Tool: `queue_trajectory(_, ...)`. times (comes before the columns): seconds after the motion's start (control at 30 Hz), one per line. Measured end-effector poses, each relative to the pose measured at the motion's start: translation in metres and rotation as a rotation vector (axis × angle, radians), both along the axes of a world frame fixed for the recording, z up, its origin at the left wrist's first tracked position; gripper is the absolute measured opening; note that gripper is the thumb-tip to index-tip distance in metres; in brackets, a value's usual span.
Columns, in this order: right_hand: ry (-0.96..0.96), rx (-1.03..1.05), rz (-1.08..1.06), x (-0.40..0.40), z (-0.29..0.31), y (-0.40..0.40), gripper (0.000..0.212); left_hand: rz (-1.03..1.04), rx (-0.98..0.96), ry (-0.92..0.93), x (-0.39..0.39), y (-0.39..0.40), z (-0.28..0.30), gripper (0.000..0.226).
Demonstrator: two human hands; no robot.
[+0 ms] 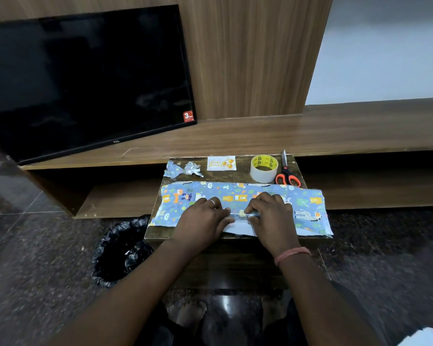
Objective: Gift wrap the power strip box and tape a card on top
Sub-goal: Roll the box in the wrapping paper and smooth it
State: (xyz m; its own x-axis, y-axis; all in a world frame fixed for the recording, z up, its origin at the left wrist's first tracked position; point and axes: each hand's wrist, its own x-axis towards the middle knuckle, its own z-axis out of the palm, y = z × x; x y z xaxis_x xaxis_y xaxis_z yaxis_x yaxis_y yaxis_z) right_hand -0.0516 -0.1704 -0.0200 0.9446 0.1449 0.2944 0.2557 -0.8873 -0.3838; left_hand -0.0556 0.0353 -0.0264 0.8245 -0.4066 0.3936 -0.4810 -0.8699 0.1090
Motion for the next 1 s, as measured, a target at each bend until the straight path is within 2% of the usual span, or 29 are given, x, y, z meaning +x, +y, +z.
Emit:
queue_trajectory(0.1, -0.043, -0.049, -0.043, 0.0, -0.003, 0.004, 0.023, -0.046, 0.117, 0.006, -0.006, 0.009, 0.003, 0.06)
queue_trajectory(0.17, -0.057, -0.068, -0.055, 0.0, -0.004, 0.006, 0.026, -0.104, 0.25, -0.008, -0.006, 0.016, 0.003, 0.064)
queue_trajectory(0.23, -0.076, -0.074, -0.047, -0.002, -0.004, 0.004, 0.023, -0.159, 0.329, -0.046, -0.006, 0.019, 0.002, 0.058)
queue_trajectory(0.37, -0.082, -0.082, -0.013, -0.006, -0.001, 0.001, 0.012, -0.027, 0.158, -0.096, -0.006, 0.006, 0.013, 0.045)
queue_trajectory(0.43, -0.086, -0.102, -0.009, -0.007, 0.0, 0.002, 0.013, 0.025, 0.141, -0.023, 0.0, 0.003, 0.02, 0.038)
queue_trajectory(0.5, -0.102, -0.126, 0.0, -0.005, 0.002, 0.003, 0.009, 0.032, 0.163, 0.056, 0.008, 0.005, 0.027, 0.052)
queue_trajectory(0.53, -0.115, -0.148, 0.006, -0.004, 0.003, 0.003, 0.005, 0.032, 0.2, 0.054, 0.012, 0.006, 0.027, 0.055)
queue_trajectory(0.6, -0.115, -0.215, 0.011, -0.002, 0.001, 0.004, 0.021, 0.027, 0.321, 0.046, 0.017, 0.005, 0.024, 0.046)
queue_trajectory(0.67, -0.101, -0.336, 0.03, 0.0, 0.002, 0.003, 0.022, -0.005, 0.368, 0.025, 0.02, 0.007, 0.019, 0.039)
queue_trajectory(0.9, -0.168, -0.528, 0.112, 0.006, 0.006, -0.001, 0.009, -0.069, 0.302, -0.011, 0.025, 0.007, 0.009, 0.023)
queue_trajectory(1.0, -0.196, -0.568, 0.102, 0.005, 0.005, 0.001, 0.011, -0.075, 0.272, -0.04, 0.023, 0.004, 0.011, 0.018)
